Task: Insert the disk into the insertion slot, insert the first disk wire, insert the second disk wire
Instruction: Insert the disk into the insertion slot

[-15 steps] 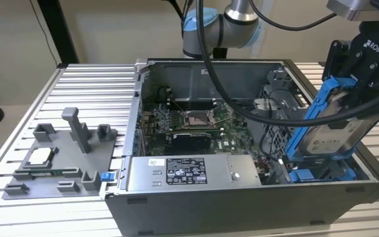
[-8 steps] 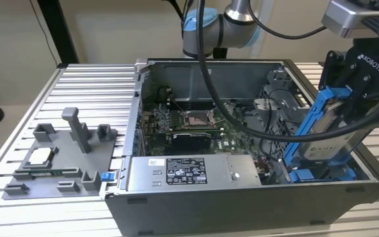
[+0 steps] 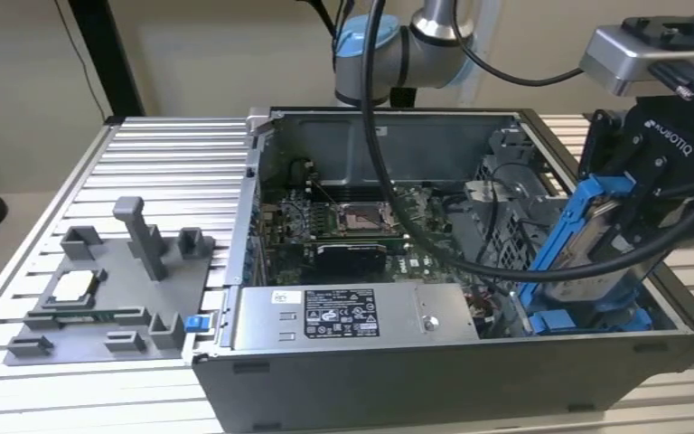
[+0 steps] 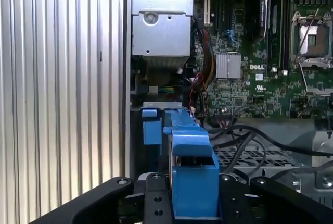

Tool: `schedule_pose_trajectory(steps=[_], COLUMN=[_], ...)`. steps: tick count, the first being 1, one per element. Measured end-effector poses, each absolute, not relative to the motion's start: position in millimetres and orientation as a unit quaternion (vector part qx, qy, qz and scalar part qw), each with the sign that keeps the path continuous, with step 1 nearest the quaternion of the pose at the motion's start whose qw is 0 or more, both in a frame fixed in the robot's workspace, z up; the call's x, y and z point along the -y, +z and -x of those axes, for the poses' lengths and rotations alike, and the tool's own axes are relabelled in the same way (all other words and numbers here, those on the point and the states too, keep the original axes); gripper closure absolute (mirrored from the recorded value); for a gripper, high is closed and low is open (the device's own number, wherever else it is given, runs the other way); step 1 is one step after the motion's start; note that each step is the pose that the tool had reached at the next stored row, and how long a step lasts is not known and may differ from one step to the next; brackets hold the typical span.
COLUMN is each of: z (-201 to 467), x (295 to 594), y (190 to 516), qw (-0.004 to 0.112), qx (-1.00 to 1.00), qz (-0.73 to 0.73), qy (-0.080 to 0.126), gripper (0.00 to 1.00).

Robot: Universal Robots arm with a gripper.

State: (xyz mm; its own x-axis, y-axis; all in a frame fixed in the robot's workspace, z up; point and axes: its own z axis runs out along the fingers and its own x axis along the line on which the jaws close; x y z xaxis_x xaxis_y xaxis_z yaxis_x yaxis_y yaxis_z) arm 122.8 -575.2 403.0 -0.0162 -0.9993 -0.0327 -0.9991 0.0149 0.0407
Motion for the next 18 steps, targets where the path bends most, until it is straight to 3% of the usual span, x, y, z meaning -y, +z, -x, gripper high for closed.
schedule_pose_trajectory(steps=[18], z=[-122.8], x=[575.2], y=[370.4], qw=[0.003], qx=[0.712], qz=[-0.701], qy=[-0.026], gripper=[1.0])
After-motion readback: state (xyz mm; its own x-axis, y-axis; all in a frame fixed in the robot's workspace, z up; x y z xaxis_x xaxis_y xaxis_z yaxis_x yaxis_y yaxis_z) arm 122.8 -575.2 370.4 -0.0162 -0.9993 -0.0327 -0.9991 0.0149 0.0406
